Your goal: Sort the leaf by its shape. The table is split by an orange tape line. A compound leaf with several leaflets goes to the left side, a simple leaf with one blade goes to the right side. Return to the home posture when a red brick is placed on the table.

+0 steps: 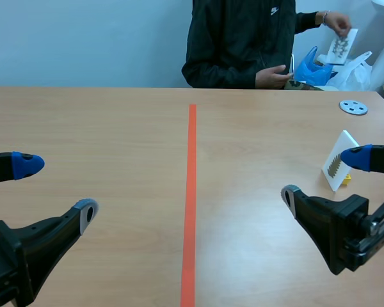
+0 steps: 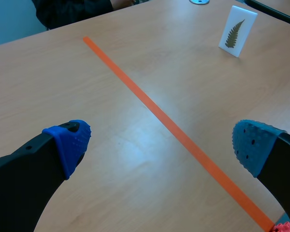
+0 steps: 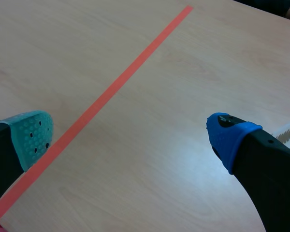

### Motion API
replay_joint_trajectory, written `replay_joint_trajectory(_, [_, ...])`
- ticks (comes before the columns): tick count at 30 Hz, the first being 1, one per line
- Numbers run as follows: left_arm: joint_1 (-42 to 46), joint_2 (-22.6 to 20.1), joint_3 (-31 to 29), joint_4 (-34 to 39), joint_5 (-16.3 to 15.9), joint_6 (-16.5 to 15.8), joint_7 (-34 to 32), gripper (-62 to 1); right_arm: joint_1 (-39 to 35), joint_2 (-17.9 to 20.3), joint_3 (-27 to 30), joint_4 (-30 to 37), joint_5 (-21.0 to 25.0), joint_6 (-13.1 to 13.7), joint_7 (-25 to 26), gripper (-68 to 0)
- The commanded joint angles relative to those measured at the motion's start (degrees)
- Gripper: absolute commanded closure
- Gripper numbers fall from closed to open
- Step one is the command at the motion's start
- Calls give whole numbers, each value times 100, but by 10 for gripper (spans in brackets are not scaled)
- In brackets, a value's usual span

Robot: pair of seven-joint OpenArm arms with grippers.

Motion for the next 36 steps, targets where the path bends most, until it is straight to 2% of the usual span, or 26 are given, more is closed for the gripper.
replay_joint_trajectory(1, [-20, -2, 15, 44, -57, -9, -96, -623, 68, -2, 98, 26, 68, -79, 72, -679])
replay_joint_trajectory(4, [-20, -2, 15, 44, -57, -9, -96, -623, 68, -2, 98, 26, 66, -146, 72, -679])
replay_joint_trajectory(36, [-20, -2, 15, 44, -57, -9, -101, -623, 83, -2, 98, 26, 66, -170, 72, -679])
